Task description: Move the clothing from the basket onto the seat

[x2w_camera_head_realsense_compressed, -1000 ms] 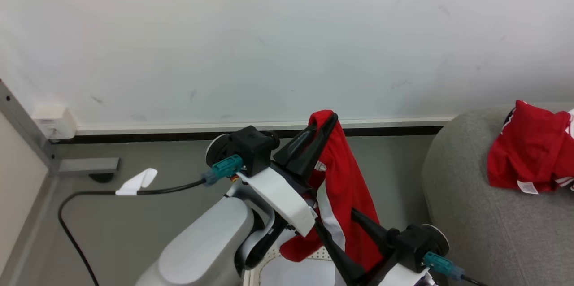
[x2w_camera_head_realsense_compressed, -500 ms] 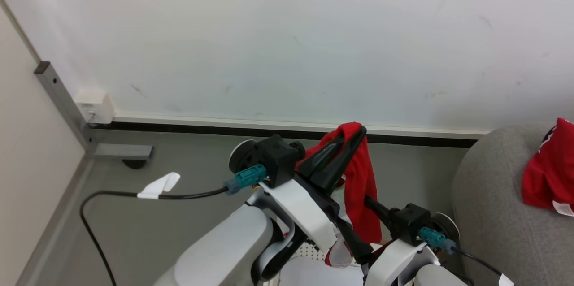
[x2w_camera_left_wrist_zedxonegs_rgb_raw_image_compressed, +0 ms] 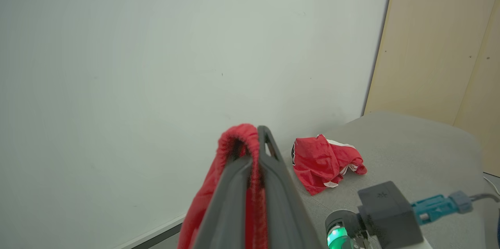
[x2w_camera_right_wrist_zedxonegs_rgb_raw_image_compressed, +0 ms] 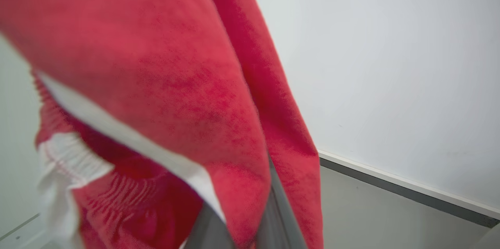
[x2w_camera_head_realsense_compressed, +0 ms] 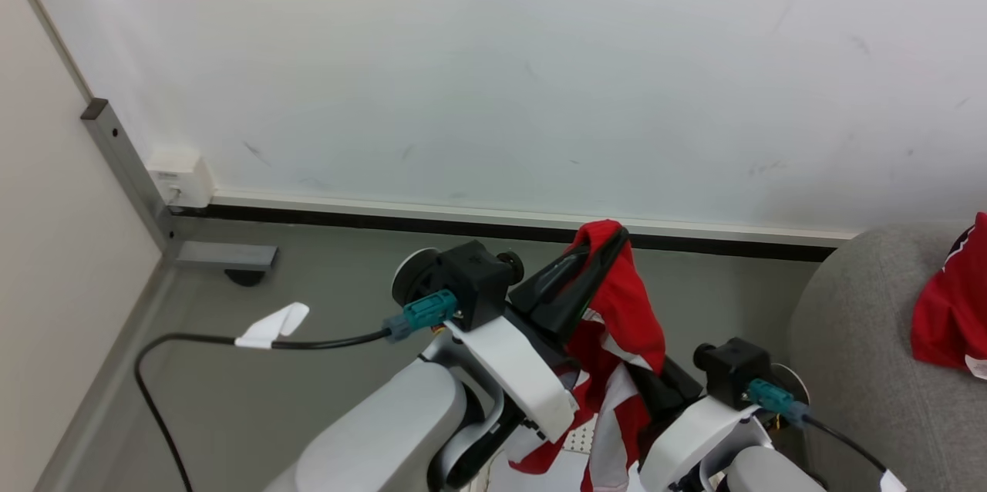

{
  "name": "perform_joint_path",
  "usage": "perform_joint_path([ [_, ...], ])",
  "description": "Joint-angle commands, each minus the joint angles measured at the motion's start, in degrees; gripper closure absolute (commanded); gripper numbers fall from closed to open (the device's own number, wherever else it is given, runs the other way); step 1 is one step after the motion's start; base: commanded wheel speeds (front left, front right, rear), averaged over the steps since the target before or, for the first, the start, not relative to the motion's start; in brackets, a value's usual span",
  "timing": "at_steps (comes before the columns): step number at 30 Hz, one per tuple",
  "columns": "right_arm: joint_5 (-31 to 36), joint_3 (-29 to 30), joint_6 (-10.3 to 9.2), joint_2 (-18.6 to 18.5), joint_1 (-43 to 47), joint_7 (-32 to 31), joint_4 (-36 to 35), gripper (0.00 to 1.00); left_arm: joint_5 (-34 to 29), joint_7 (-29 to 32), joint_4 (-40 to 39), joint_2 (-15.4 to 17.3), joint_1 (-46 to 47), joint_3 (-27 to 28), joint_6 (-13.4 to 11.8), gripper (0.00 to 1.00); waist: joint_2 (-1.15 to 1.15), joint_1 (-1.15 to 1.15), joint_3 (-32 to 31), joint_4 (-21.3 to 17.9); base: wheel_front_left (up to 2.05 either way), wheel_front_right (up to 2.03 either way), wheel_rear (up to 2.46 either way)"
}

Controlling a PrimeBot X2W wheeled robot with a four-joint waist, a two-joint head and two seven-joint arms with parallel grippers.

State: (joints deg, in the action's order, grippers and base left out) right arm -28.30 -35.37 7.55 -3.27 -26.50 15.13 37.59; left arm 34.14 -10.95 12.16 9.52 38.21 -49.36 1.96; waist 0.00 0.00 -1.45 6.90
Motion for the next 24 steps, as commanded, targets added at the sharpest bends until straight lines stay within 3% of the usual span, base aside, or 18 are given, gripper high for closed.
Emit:
perform_joint_path([
  [1,-0.18,0.56,-0.13,-0.08,0.54,0.00,-0.41,1.00,0.74,-0.06,0.06,0.25,-0.68,0.08,-0.21,1.00,0.00,0.00,0.00,-0.14,0.00,0.00,0.00],
  [18,-6.11,12.87,-0.13,-1.75,4.83,0.00,-11.68,1.00,1.61,-1.29,2.69,1.74,-3.28,0.13,-0.83,1.00,0.00,0.00,0.36,-3.39,0.00,0.00,0.00],
  [19,-6.42,13.79,-0.13,-2.00,5.30,0.00,-12.69,1.00,1.64,-1.31,2.80,1.80,-3.54,-0.07,-0.73,0.94,0.00,0.00,0.44,-3.66,0.00,0.00,0.00],
  [21,-6.57,15.22,-0.13,-2.48,5.92,0.00,-14.42,1.00,1.60,-1.30,2.81,1.81,-3.97,-0.49,-0.54,0.67,0.00,0.00,0.58,-4.37,0.00,0.00,0.00],
  [22,-6.46,16.01,-0.13,-2.73,6.06,0.00,-15.23,1.00,1.57,-1.26,2.73,1.76,-4.21,-0.68,-0.49,0.17,0.00,0.00,0.67,-4.81,0.00,0.00,0.00],
  [23,-6.37,16.65,-0.13,-2.96,6.20,0.00,-16.00,1.00,1.57,-1.27,2.66,1.64,-4.45,-0.97,-0.45,0.00,0.00,0.00,0.77,-5.26,0.00,0.00,0.00],
  [24,-6.20,17.21,-0.13,-3.24,6.37,0.00,-16.78,1.00,1.55,-1.19,2.61,1.48,-4.67,-1.33,-0.30,0.00,0.00,0.00,0.88,-5.71,0.00,0.00,0.00],
])
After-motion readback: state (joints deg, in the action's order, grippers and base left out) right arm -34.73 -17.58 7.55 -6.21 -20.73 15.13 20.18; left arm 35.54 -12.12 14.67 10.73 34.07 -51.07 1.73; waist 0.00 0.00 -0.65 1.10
